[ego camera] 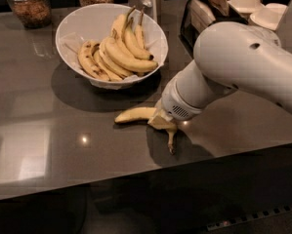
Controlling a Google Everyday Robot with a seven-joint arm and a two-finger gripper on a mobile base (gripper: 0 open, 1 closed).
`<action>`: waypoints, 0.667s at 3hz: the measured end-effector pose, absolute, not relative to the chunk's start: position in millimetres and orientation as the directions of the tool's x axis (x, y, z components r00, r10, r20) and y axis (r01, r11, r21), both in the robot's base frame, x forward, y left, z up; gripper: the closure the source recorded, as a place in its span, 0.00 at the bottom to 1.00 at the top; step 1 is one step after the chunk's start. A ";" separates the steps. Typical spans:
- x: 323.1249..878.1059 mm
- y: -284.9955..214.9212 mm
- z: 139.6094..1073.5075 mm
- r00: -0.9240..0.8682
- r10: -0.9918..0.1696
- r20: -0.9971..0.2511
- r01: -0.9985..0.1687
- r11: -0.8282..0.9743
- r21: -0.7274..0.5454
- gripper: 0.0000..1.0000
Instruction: Pick banana from white bowl
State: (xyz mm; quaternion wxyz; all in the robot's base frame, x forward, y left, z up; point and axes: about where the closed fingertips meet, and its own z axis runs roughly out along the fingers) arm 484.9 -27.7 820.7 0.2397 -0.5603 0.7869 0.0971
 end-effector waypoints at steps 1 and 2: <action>479.3 -26.1 830.4 -0.228 -0.854 -0.467 -0.939 0.319 -0.126 1.00; 470.6 -24.1 846.8 -0.180 -0.875 -0.450 -0.955 0.265 -0.134 1.00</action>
Offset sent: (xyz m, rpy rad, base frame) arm -0.0246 0.0035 0.0444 -0.0685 -0.0010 0.1546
